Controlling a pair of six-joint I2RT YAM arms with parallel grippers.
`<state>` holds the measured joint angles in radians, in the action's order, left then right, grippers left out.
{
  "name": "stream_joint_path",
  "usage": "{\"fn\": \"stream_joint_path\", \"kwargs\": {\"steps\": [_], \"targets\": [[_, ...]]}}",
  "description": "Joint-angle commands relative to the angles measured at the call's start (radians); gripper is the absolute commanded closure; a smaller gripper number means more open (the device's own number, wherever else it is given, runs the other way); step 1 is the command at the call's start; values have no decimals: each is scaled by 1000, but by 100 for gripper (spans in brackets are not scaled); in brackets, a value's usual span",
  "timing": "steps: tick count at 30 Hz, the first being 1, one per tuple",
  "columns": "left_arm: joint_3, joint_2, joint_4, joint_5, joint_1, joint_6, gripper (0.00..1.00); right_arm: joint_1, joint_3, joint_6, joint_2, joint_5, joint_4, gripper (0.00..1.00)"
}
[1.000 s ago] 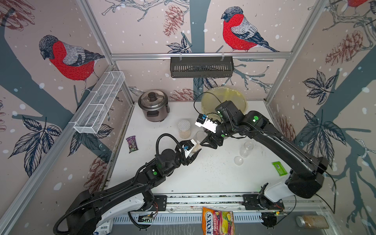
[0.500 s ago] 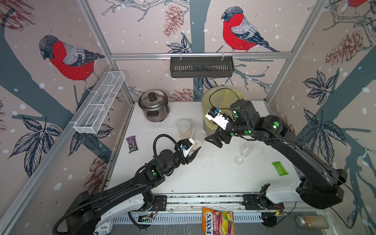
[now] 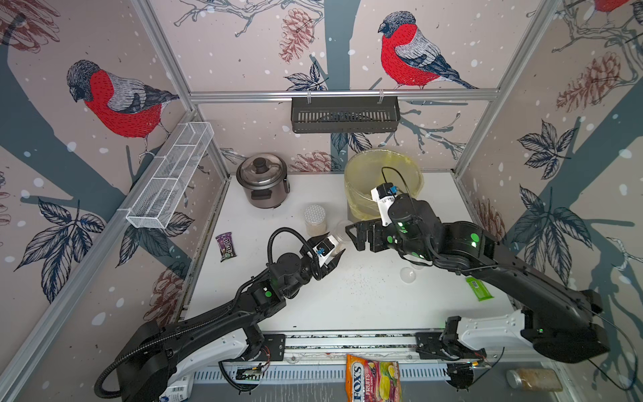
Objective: Empty moldy rice from jars
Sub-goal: Unscrew the lid from the jar.
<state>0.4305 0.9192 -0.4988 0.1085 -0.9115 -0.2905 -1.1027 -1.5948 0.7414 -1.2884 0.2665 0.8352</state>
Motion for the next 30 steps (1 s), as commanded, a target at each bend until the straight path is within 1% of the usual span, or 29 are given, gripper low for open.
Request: {"fn": "stream_joint_path", "kwargs": {"steps": [1, 4, 7, 11, 21, 24, 28, 30], "targets": [[-2, 7, -90, 9, 0, -25, 81, -6, -19, 109, -27, 43, 27, 0], [-9, 12, -94, 14, 0, -33, 81, -3, -12, 163, -41, 17, 3, 0], [-19, 15, -110, 18, 0, -41, 81, 7, -15, 204, -59, 18, 13, 0], [-21, 26, -112, 25, 0, -45, 81, 33, -10, 222, -85, -26, 27, 4], [-29, 38, -115, 39, 0, -56, 81, 32, -38, 217, -135, -80, 46, 6], [-27, 40, -110, 43, 0, -58, 81, 32, -39, 211, -142, -90, 47, 7], [-25, 38, -105, 43, 0, -60, 81, 26, -47, 199, -151, -94, 54, 13], [-22, 40, -100, 43, 0, -62, 81, 24, -51, 192, -156, -99, 60, 17]]}}
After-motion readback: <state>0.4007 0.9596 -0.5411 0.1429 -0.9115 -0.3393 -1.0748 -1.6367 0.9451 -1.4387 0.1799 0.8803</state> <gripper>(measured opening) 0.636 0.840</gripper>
